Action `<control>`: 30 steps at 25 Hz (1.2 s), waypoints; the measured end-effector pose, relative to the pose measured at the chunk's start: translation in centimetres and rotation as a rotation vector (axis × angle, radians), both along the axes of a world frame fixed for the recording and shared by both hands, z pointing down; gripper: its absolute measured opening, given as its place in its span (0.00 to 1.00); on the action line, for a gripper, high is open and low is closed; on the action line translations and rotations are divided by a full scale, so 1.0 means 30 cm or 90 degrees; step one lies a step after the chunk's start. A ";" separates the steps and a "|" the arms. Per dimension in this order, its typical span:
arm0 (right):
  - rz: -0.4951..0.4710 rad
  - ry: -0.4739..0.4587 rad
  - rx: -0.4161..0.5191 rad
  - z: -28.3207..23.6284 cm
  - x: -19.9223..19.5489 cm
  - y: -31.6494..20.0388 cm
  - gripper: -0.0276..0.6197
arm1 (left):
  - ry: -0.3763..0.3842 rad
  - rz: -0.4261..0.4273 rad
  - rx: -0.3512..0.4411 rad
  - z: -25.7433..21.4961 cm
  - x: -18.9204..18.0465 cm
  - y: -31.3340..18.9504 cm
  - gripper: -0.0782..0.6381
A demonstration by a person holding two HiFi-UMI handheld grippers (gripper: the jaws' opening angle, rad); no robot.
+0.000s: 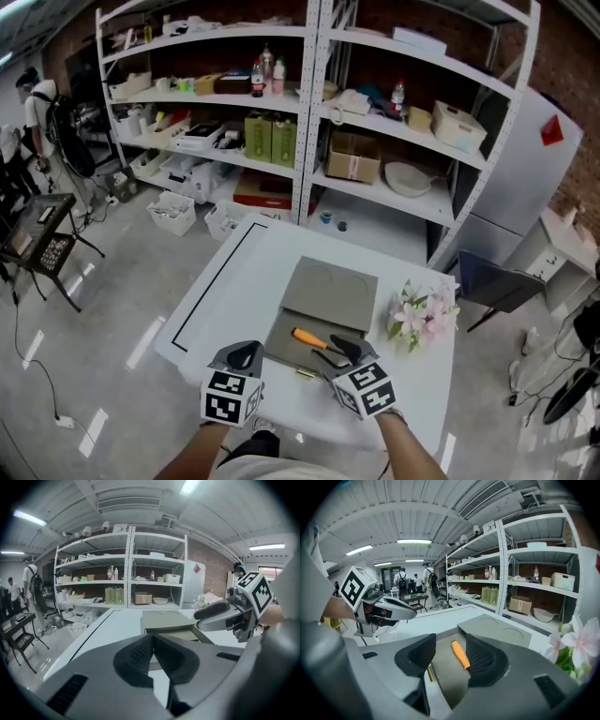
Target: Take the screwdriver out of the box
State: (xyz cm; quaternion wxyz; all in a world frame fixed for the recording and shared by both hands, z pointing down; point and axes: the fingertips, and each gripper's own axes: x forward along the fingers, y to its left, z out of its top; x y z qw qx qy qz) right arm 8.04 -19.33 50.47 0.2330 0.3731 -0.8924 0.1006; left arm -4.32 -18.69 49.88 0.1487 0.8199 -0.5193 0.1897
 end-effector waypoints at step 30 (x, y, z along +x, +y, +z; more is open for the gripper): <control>-0.235 0.310 -0.240 0.387 -0.139 -0.187 0.35 | 0.024 0.130 -0.066 0.182 -0.022 -0.363 0.11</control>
